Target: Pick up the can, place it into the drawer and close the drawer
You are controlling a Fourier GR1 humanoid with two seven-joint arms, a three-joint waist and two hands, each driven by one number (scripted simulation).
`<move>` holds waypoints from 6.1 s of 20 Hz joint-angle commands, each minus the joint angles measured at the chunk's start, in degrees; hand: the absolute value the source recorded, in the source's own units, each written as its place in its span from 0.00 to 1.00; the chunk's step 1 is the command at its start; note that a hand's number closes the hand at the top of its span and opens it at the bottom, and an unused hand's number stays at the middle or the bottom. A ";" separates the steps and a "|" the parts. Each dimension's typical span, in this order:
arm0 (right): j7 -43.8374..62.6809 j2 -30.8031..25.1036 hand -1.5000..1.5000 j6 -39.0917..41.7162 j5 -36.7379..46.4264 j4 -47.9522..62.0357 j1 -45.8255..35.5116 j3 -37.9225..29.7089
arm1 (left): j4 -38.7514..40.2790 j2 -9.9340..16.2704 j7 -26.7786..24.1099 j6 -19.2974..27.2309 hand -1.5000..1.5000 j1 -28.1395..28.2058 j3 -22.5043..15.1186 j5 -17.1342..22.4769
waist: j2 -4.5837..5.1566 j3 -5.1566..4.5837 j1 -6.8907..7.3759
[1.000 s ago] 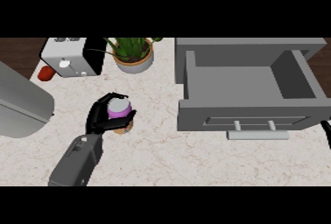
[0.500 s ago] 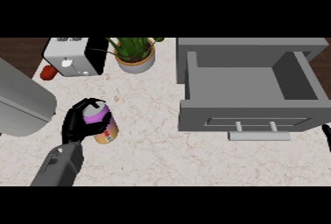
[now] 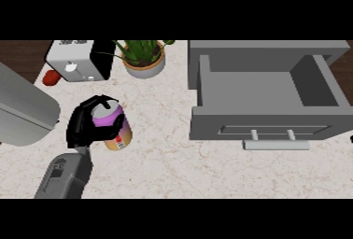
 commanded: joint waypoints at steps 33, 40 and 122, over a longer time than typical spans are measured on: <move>-0.25 -1.87 0.00 1.45 -1.36 3.99 -3.08 -3.82 | 5.64 -5.45 34.68 28.59 1.00 -52.08 -19.63 -3.09 | 0.30 0.02 -1.42; 2.31 0.33 0.00 -1.96 2.90 2.17 -6.16 -0.36 | 19.79 -5.45 29.22 29.32 1.00 -60.59 -18.97 3.43 | 0.68 0.02 -2.09; -5.45 -14.27 0.00 -7.40 57.18 15.24 -23.18 18.72 | 39.00 -5.09 10.65 45.02 0.00 -66.34 -39.57 32.37 | 0.50 -0.02 -0.06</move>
